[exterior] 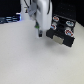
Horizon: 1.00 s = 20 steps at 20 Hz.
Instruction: Open the kcup holder, insert the kcup into the holder, and close the kcup holder
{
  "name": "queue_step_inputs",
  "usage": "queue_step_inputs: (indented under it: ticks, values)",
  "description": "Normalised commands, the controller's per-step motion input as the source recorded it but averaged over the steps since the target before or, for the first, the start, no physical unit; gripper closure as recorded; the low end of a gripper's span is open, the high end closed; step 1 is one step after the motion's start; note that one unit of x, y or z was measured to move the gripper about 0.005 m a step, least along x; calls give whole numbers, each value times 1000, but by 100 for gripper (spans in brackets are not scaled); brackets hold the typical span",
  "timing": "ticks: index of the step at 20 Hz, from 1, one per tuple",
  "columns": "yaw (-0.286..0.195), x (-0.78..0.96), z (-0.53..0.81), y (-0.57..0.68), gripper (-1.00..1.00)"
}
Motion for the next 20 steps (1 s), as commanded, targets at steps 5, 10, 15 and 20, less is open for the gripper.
queue_step_inputs:
  ticks: [5,10,15,20]
  values:
    - [13,152,548,660,100]
    - [6,174,435,685,100]
    - [9,166,328,685,100]
    - [5,268,320,694,100]
